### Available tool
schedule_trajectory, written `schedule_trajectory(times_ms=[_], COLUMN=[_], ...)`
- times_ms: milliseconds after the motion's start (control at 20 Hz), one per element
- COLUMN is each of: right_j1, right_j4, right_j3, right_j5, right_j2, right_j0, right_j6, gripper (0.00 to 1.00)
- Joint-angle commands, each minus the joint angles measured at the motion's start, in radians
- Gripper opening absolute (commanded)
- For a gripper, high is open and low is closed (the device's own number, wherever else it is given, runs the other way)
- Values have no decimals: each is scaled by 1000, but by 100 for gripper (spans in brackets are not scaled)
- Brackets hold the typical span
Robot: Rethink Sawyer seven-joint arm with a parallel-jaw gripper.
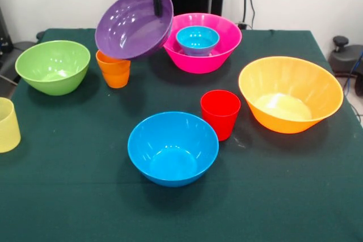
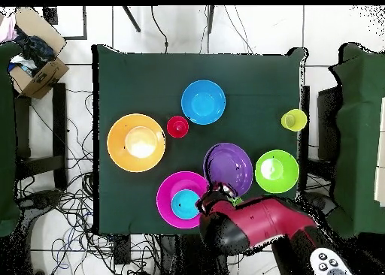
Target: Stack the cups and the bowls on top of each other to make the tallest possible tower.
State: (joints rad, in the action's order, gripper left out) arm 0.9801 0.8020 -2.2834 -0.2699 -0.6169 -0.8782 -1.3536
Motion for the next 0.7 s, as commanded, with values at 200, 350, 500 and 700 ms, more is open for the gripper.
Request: schedule_trajectory(times_ms=[200,350,500,700], right_j1=[49,52,55,84], right_j4=[51,63,57,32], right_j3=[-114,-103,-89,-98], right_j5=[181,234,280,287], right_j2=[203,314,435,526], right_j0=[186,279,393,493], right_j6=[-282,-335,-382,-418], gripper=[0,0,0,0])
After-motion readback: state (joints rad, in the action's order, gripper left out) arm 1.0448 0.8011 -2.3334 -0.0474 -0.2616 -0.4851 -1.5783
